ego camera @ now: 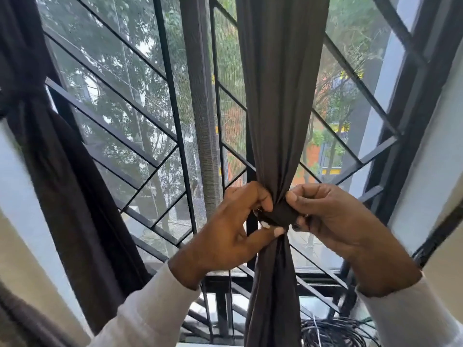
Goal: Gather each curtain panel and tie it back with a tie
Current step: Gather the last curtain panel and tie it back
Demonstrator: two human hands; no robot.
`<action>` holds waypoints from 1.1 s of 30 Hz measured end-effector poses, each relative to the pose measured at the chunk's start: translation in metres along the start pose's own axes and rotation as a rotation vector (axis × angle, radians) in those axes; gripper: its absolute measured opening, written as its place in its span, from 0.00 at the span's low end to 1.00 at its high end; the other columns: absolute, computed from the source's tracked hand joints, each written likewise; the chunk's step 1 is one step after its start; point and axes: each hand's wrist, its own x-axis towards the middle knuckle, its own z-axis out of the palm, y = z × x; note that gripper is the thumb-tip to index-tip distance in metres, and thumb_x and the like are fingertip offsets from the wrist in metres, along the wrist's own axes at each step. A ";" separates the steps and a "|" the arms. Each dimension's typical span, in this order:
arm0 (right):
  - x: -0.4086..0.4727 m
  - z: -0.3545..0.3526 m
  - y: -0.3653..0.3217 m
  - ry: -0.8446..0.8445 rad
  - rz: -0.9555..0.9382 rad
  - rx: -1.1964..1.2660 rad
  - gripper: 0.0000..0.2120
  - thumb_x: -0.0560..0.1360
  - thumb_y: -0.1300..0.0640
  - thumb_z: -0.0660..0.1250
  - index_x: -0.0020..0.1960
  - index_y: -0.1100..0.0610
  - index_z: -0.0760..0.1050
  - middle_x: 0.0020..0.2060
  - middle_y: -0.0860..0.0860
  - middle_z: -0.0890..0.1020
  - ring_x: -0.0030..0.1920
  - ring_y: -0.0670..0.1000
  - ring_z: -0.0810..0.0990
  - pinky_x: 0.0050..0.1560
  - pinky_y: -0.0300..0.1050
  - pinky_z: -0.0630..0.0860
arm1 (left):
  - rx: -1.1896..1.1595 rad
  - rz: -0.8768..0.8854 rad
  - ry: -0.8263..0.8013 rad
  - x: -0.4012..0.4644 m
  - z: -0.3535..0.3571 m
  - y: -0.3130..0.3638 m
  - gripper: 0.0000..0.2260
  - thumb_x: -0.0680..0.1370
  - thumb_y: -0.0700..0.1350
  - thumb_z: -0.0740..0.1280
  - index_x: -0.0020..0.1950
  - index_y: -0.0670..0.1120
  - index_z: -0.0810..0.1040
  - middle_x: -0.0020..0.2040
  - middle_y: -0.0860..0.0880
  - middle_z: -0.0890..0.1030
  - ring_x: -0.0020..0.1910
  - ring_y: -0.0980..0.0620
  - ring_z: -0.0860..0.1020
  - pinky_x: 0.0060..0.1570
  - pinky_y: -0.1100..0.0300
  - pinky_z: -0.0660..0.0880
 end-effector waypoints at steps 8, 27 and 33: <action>-0.009 0.008 0.008 0.043 -0.202 -0.165 0.09 0.75 0.56 0.75 0.44 0.63 0.83 0.37 0.58 0.79 0.34 0.50 0.75 0.36 0.39 0.74 | 0.470 0.376 0.277 -0.030 0.004 -0.016 0.05 0.82 0.35 0.73 0.55 0.37 0.88 0.57 0.40 0.85 0.51 0.42 0.82 0.51 0.46 0.79; -0.012 0.087 0.015 0.322 -0.447 -0.608 0.05 0.79 0.66 0.73 0.44 0.61 0.84 0.34 0.53 0.84 0.34 0.51 0.80 0.40 0.41 0.77 | 0.235 0.382 0.310 -0.064 -0.024 -0.041 0.01 0.81 0.38 0.75 0.50 0.40 0.86 0.44 0.45 0.84 0.42 0.44 0.81 0.46 0.51 0.79; -0.025 0.108 0.023 0.356 -0.531 -0.767 0.04 0.76 0.57 0.74 0.49 0.55 0.87 0.40 0.50 0.87 0.41 0.53 0.85 0.45 0.48 0.81 | 0.059 0.180 0.338 -0.058 -0.028 -0.036 0.14 0.76 0.34 0.76 0.62 0.41 0.84 0.42 0.51 0.80 0.41 0.49 0.78 0.43 0.50 0.78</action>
